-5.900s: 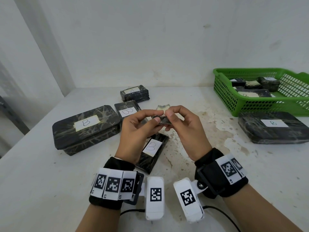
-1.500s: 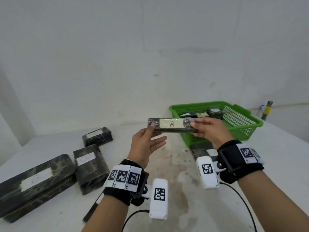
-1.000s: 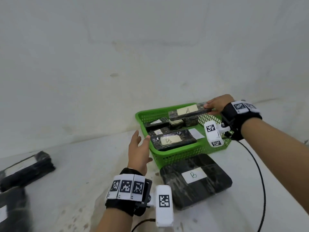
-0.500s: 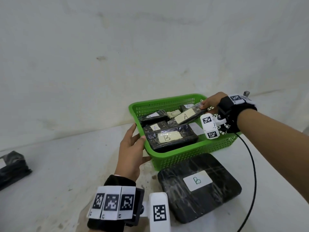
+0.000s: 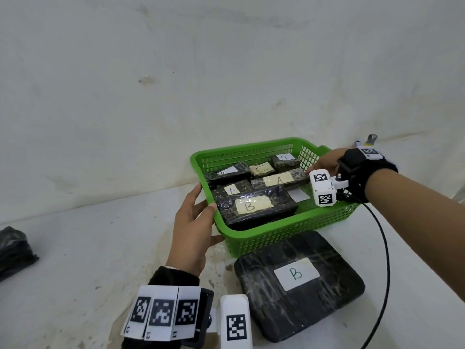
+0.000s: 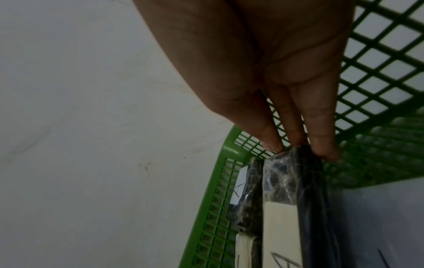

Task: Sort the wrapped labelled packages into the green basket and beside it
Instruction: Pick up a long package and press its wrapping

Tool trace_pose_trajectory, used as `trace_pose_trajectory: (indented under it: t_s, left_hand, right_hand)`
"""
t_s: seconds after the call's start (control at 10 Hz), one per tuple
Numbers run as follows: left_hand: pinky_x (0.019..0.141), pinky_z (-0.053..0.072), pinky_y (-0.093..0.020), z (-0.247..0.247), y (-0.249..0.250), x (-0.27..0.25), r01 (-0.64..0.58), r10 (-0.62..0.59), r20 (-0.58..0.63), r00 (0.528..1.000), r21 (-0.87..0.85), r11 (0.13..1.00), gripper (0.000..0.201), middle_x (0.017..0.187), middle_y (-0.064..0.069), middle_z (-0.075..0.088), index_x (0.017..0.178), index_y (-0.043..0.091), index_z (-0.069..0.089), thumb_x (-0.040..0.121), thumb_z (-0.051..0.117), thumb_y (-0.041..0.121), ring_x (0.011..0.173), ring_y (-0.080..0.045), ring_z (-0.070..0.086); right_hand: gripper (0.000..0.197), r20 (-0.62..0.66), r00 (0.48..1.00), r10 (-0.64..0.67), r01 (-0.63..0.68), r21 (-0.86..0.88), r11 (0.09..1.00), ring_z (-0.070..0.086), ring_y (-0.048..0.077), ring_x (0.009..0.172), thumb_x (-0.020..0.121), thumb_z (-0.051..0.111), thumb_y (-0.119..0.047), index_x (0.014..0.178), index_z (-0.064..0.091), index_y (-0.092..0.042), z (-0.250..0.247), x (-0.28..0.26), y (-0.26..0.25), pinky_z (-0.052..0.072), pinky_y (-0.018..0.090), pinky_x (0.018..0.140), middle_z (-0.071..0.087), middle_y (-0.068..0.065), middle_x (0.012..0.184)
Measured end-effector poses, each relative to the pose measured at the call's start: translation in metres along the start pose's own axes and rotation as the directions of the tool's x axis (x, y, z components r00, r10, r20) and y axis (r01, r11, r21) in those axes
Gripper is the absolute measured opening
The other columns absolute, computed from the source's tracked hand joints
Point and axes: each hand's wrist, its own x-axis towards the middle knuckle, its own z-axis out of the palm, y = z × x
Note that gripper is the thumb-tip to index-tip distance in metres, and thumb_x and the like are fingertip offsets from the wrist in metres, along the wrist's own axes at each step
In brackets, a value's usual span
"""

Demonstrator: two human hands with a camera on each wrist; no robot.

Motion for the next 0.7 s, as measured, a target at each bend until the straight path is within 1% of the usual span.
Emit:
trace_pose_trajectory:
  t_s: [0.1, 0.2, 0.3, 0.4, 0.5, 0.6, 0.7]
  left_hand:
    - [0.079, 0.057, -0.047, -0.001, 0.0, 0.0, 0.002, -0.002, -0.005, 1.0, 0.01, 1.0, 0.047, 0.121, -0.008, 0.066, 0.141, 0.033, 0.046, 0.102, 0.046, 0.007, 0.098, -0.026, 0.066]
    - [0.08, 0.057, -0.048, -0.001, 0.001, 0.001, 0.008, -0.008, -0.006, 1.0, 0.017, 1.0, 0.046, 0.122, -0.009, 0.066, 0.141, 0.032, 0.046, 0.102, 0.046, 0.007, 0.098, -0.025, 0.066]
    - [0.076, 0.058, -0.045, -0.002, -0.001, 0.001, 0.006, -0.006, -0.011, 1.0, 0.034, 0.999, 0.046, 0.123, -0.009, 0.066, 0.143, 0.031, 0.046, 0.102, 0.046, 0.008, 0.099, -0.025, 0.066]
    - [0.076, 0.058, -0.044, -0.001, -0.003, 0.001, 0.002, -0.001, -0.014, 1.0, 0.047, 0.999, 0.047, 0.125, -0.008, 0.065, 0.144, 0.032, 0.044, 0.102, 0.046, 0.01, 0.105, -0.028, 0.066]
    - [0.077, 0.058, -0.045, -0.001, -0.003, 0.001, 0.016, -0.015, -0.027, 1.0, 0.05, 0.999, 0.047, 0.126, -0.007, 0.065, 0.145, 0.031, 0.043, 0.103, 0.047, 0.012, 0.108, -0.029, 0.065]
    - [0.076, 0.057, -0.044, -0.002, -0.001, -0.001, 0.067, -0.065, -0.038, 0.997, 0.051, 0.996, 0.048, 0.128, -0.01, 0.062, 0.147, 0.028, 0.038, 0.102, 0.05, 0.015, 0.114, -0.033, 0.062]
    - [0.074, 0.057, -0.042, -0.005, 0.003, -0.009, 0.108, -0.104, -0.056, 0.993, 0.07, 0.992, 0.058, 0.134, -0.011, 0.054, 0.151, 0.023, 0.031, 0.099, 0.057, 0.024, 0.116, -0.035, 0.058]
  right_hand:
    - [0.014, 0.025, 0.999, -0.02, 0.019, 0.003, 1.0, 0.067, 0.017, 0.073, 0.091, 0.062, -0.005, 0.104, 0.057, -0.008, 0.005, 0.011, 0.003, 0.057, 0.025, 0.068, 0.07, -0.004, 0.056]
    - [0.007, 0.03, 0.998, -0.056, 0.057, -0.064, 0.996, 0.055, 0.015, 0.081, 0.093, 0.059, -0.006, 0.09, 0.057, -0.012, 0.012, 0.01, 0.003, 0.052, 0.026, 0.079, 0.061, 0.005, 0.087]
    - [0.004, 0.036, 0.998, -0.054, 0.057, -0.096, 0.994, 0.054, 0.014, 0.079, 0.093, 0.058, -0.005, 0.096, 0.057, -0.009, 0.013, 0.004, 0.0, 0.05, 0.023, 0.071, 0.054, 0.005, 0.092]
    - [0.007, 0.005, 0.997, -0.077, 0.077, -0.114, 0.99, 0.053, 0.013, 0.077, 0.093, 0.055, -0.002, 0.097, 0.056, -0.008, 0.009, 0.0, -0.002, 0.052, 0.02, 0.059, 0.053, 0.005, 0.091]
    - [0.009, -0.026, 1.0, -0.008, 0.004, -0.141, 0.99, 0.051, 0.018, 0.068, 0.096, 0.055, -0.005, 0.102, 0.057, 0.001, 0.018, -0.059, -0.029, 0.048, 0.027, 0.053, 0.053, 0.009, 0.083]
    - [0.021, -0.098, 0.994, -0.048, 0.017, -0.289, 0.957, 0.051, 0.025, 0.065, 0.097, 0.06, -0.019, 0.099, 0.062, 0.002, 0.026, -0.084, -0.046, 0.042, 0.029, 0.058, 0.062, 0.015, 0.088]
    - [0.02, -0.15, 0.971, -0.184, 0.097, -0.457, 0.884, 0.051, 0.024, 0.068, 0.096, 0.062, -0.024, 0.092, 0.061, -0.004, 0.035, -0.111, -0.061, 0.04, 0.026, 0.059, 0.061, 0.013, 0.087]
